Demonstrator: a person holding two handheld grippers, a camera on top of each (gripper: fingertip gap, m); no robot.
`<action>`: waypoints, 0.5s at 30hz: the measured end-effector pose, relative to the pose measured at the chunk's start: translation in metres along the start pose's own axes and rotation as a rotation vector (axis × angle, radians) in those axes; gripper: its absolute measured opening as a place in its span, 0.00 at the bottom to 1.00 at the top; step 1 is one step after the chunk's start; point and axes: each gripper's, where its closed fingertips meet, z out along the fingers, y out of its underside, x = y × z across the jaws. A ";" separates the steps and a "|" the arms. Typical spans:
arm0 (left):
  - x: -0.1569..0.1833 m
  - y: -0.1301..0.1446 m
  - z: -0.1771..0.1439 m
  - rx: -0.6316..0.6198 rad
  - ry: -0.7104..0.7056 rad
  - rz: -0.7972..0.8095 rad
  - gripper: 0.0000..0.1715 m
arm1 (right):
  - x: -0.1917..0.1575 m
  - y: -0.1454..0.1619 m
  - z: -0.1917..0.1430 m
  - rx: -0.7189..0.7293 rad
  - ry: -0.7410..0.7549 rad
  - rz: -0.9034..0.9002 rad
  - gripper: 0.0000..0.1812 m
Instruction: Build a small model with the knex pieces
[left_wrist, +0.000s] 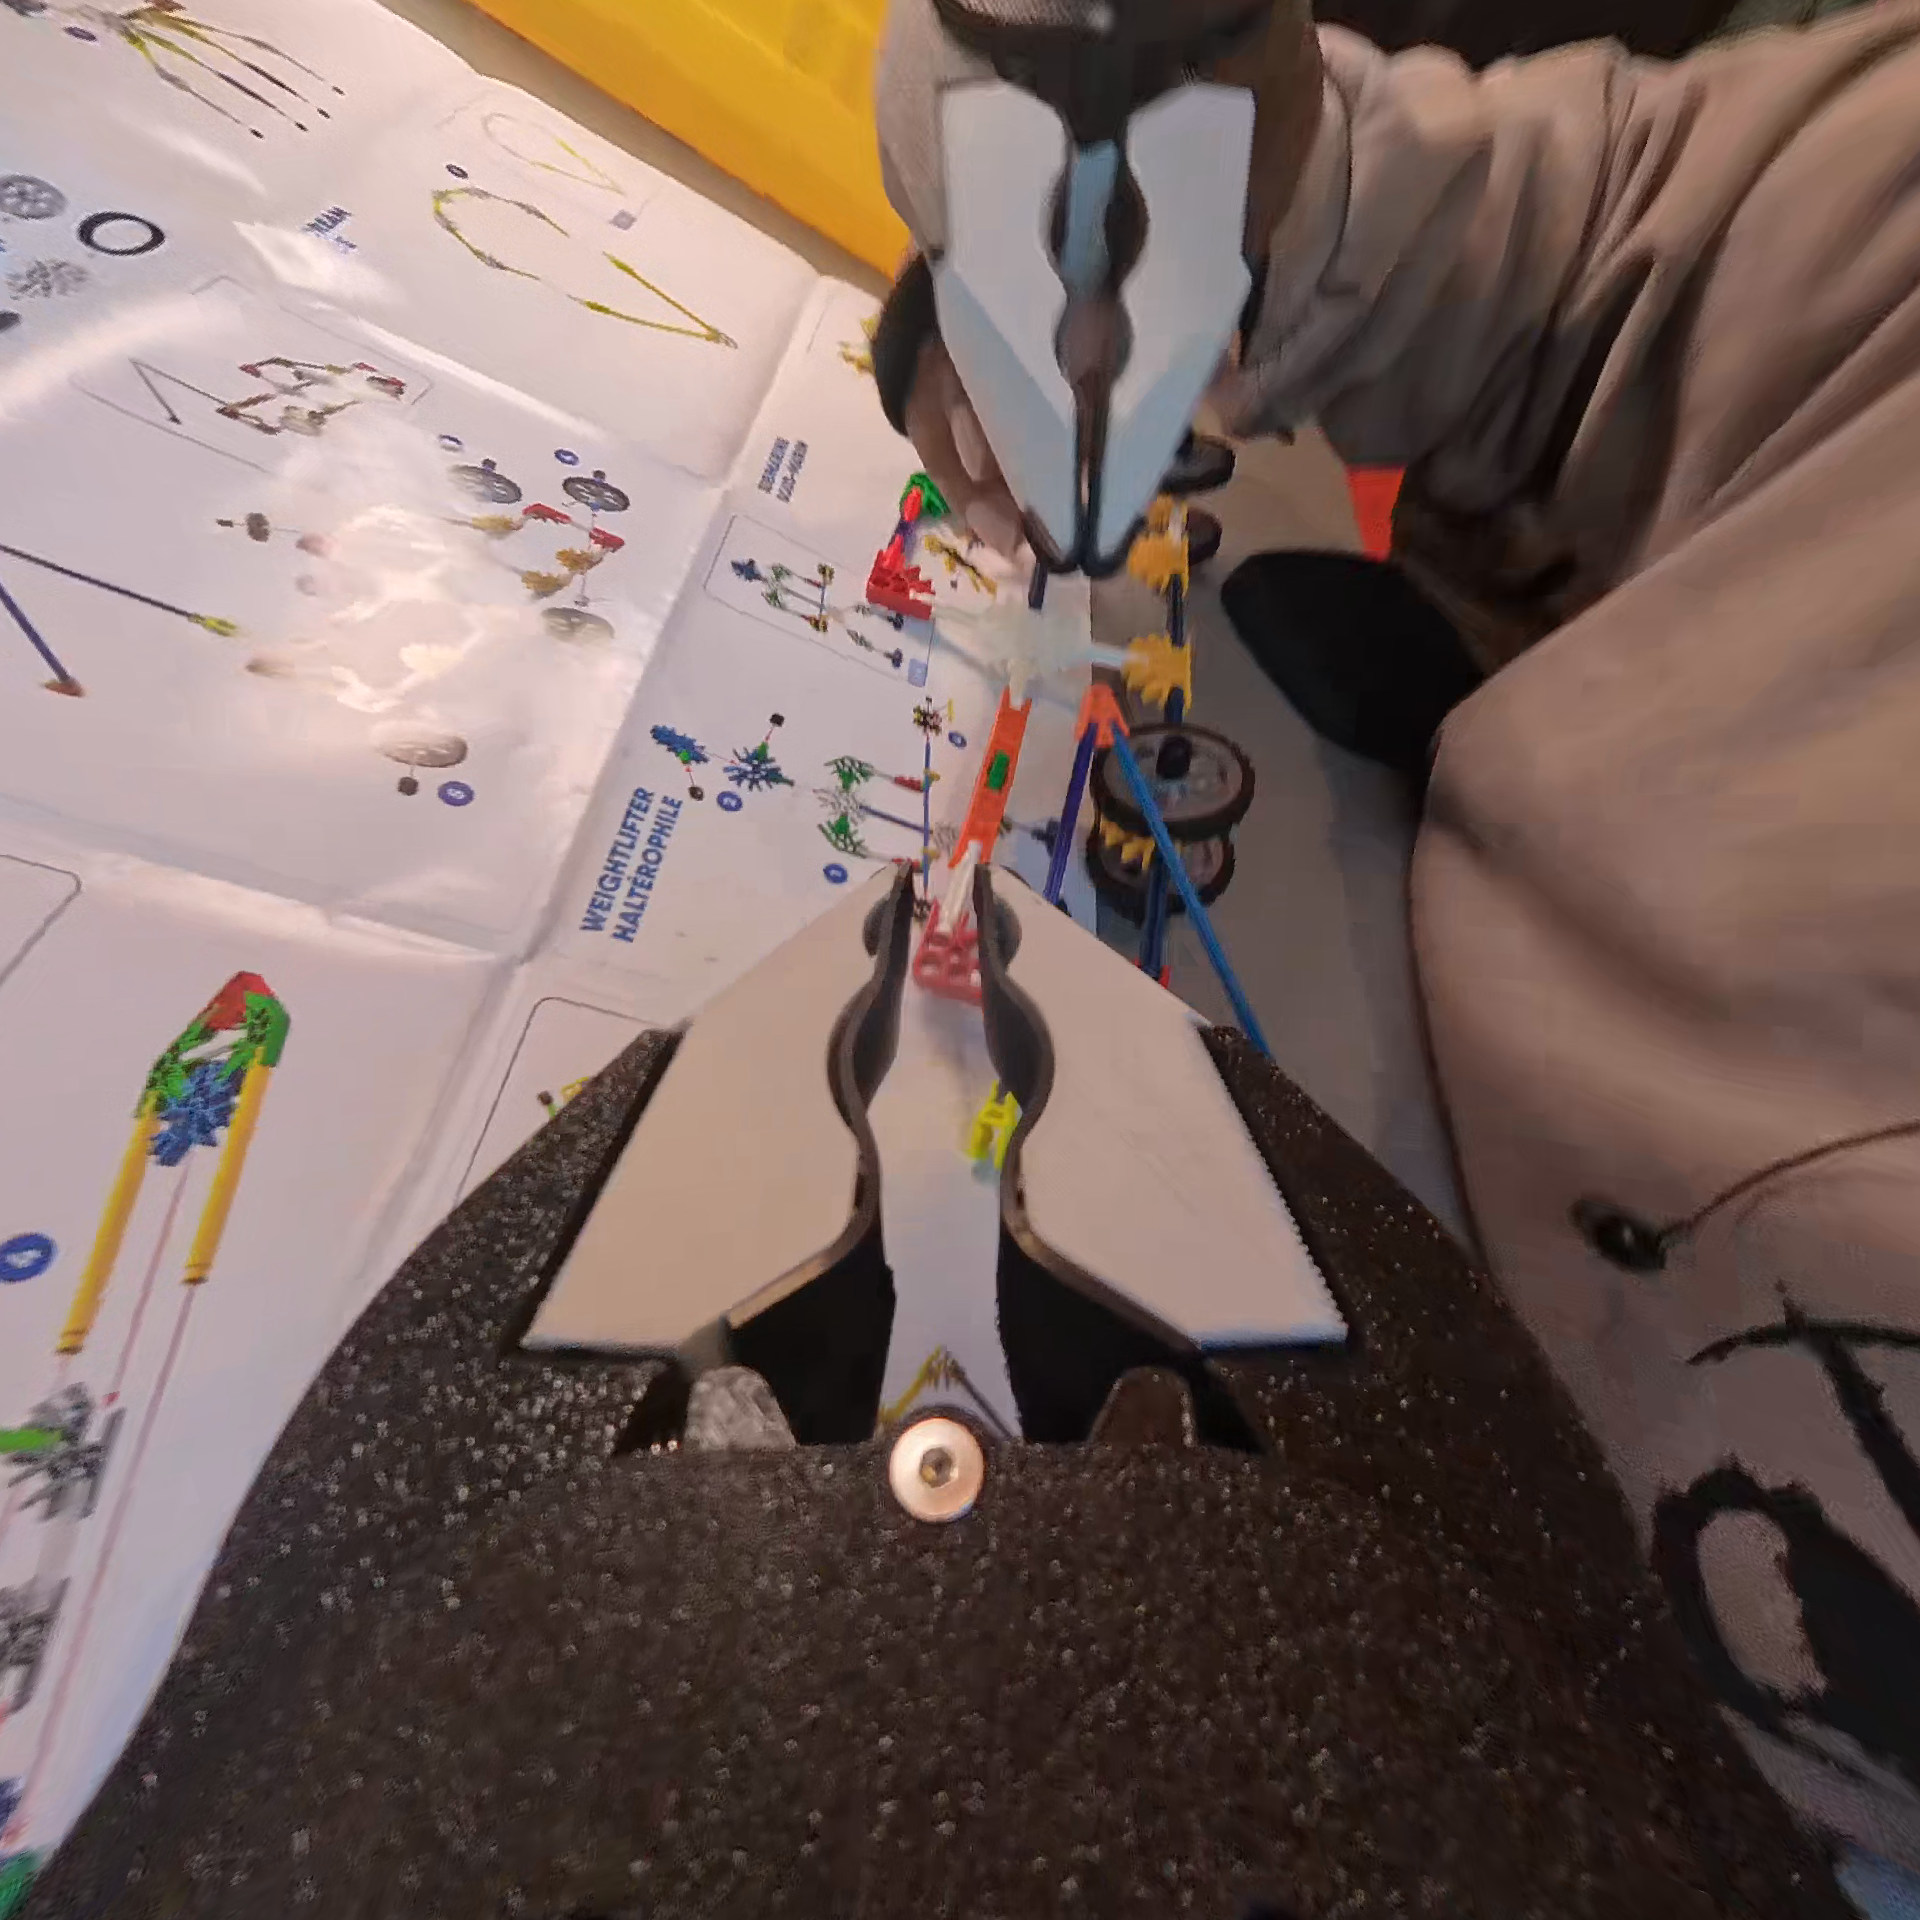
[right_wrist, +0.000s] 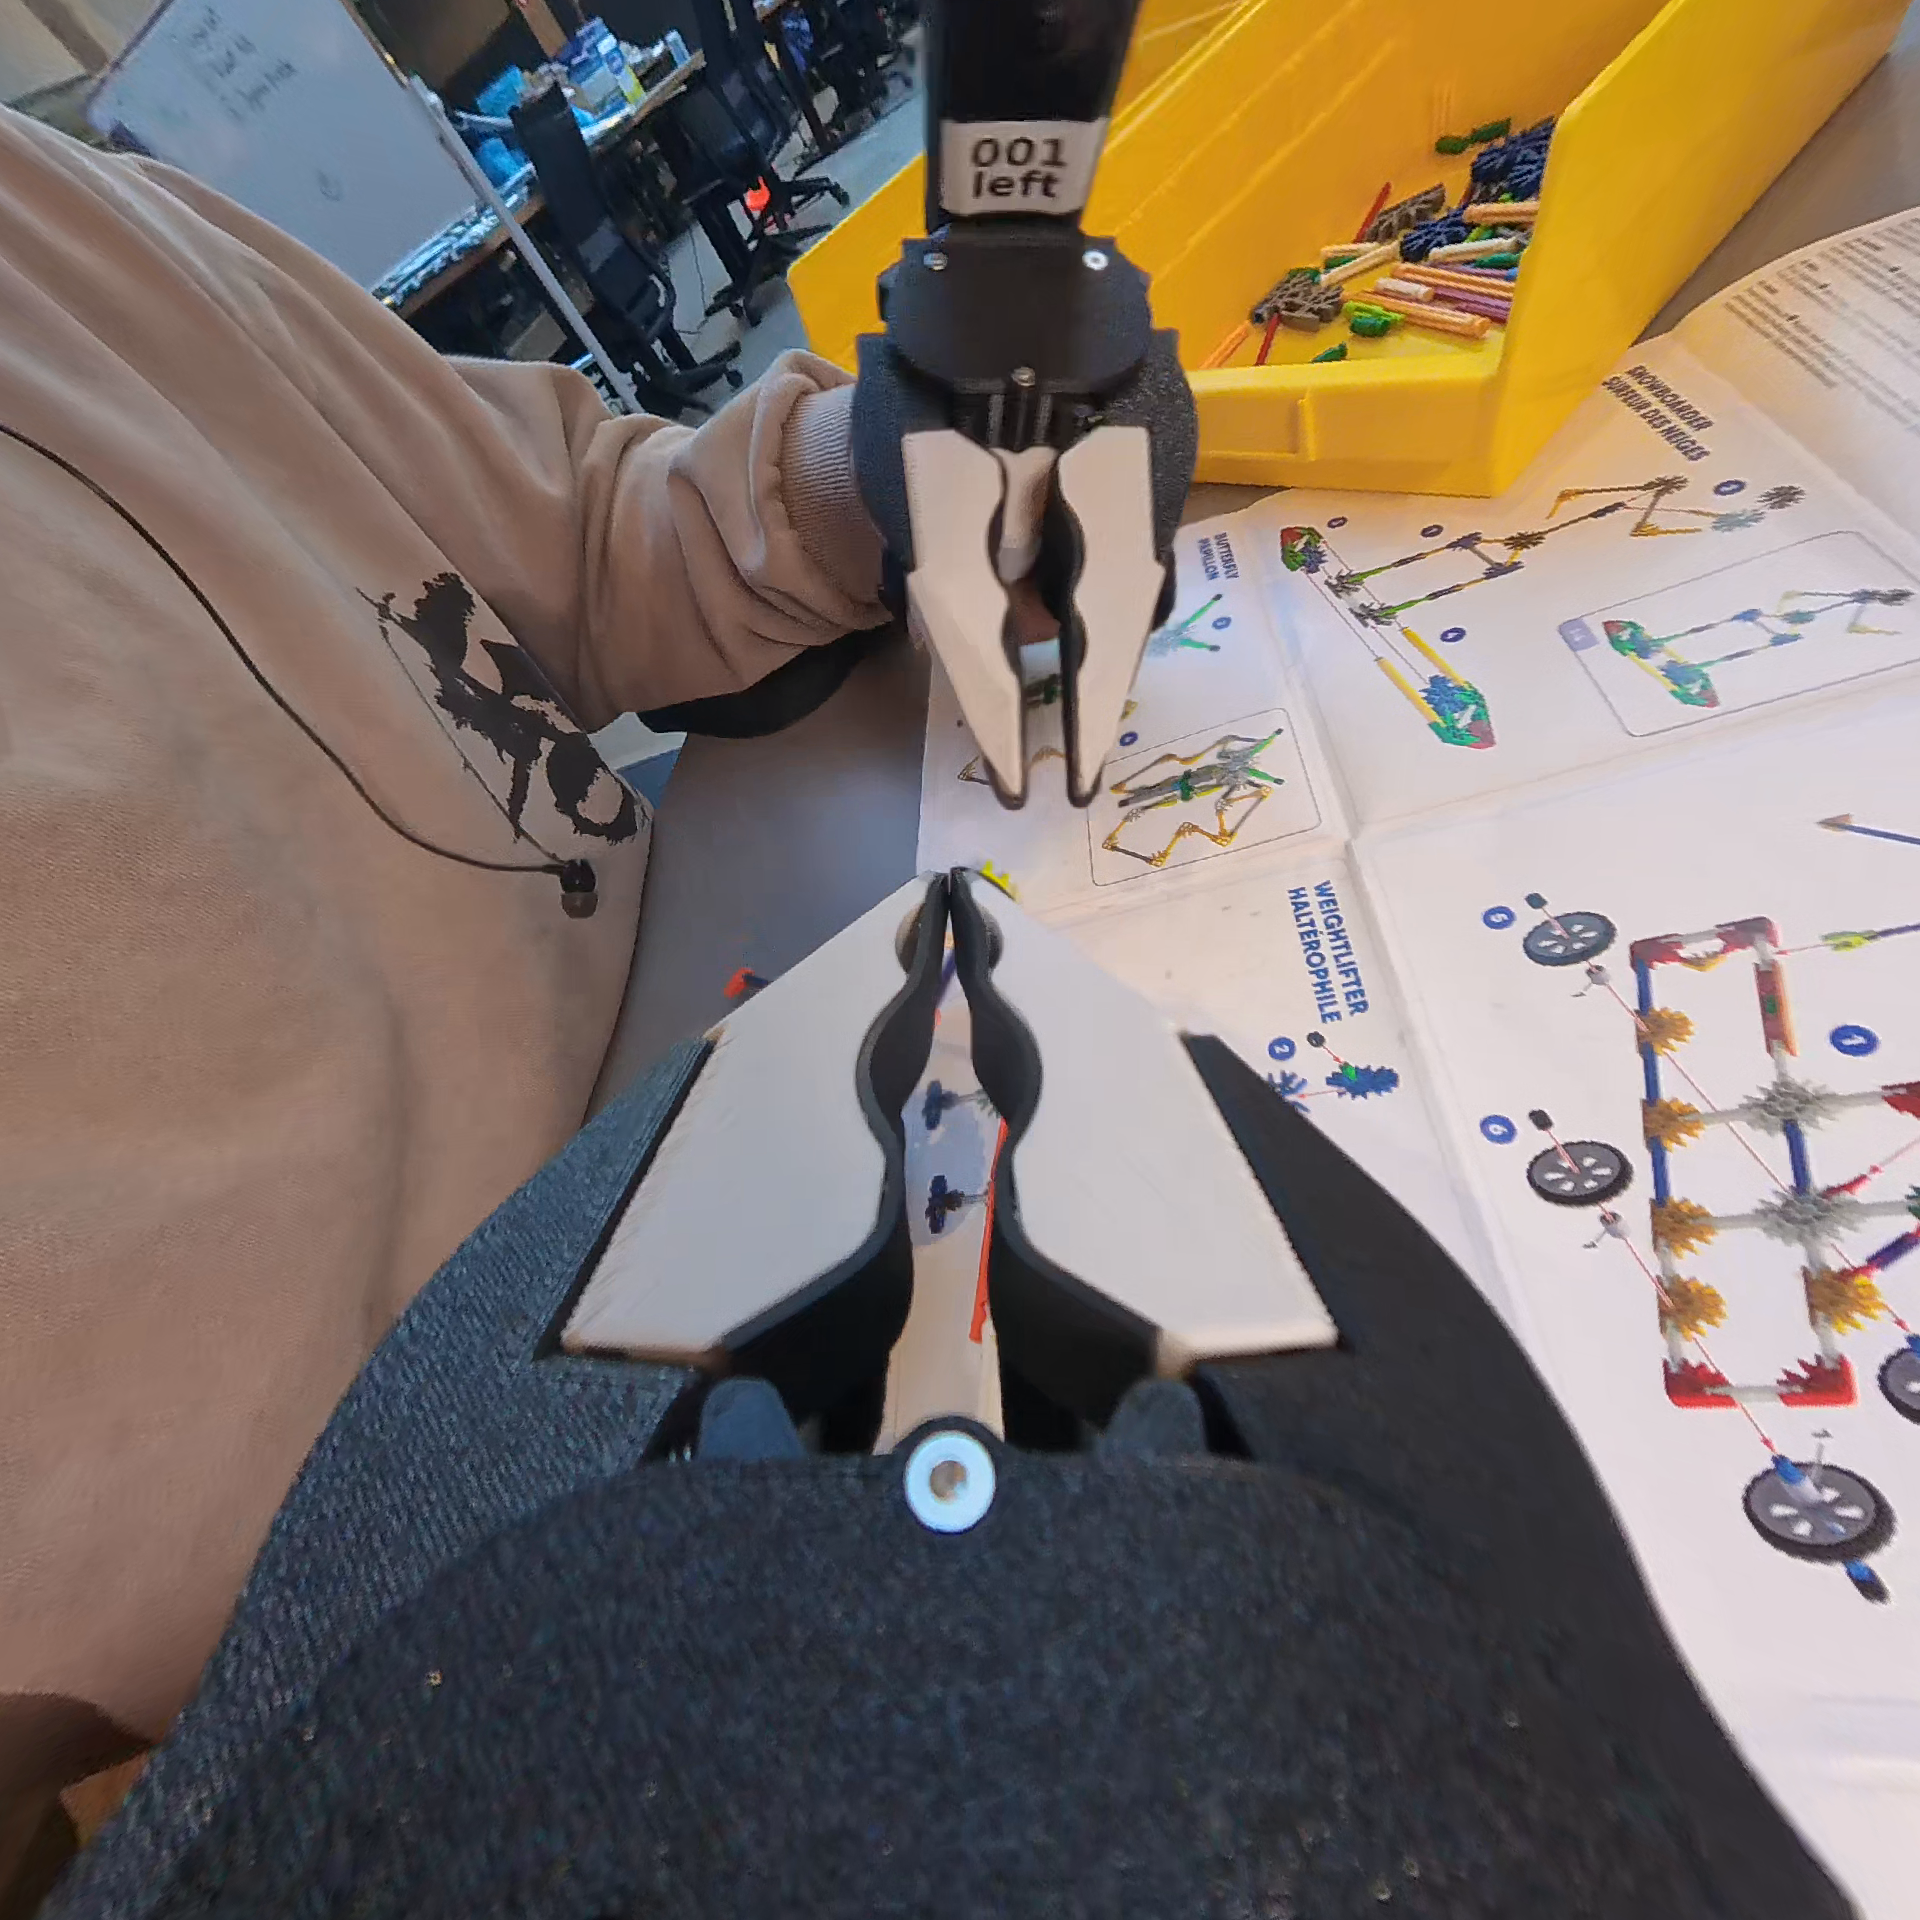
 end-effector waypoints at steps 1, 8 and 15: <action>0.004 0.006 -0.003 -0.054 -0.014 0.080 0.06 | 0.001 -0.001 -0.003 0.009 0.011 0.002 0.00; 0.016 0.063 -0.003 -0.437 -0.106 0.363 0.16 | 0.004 -0.005 -0.019 0.062 0.078 -0.016 0.01; 0.008 0.072 -0.004 -0.495 -0.130 0.378 0.02 | -0.010 -0.006 -0.030 0.078 0.132 -0.096 0.04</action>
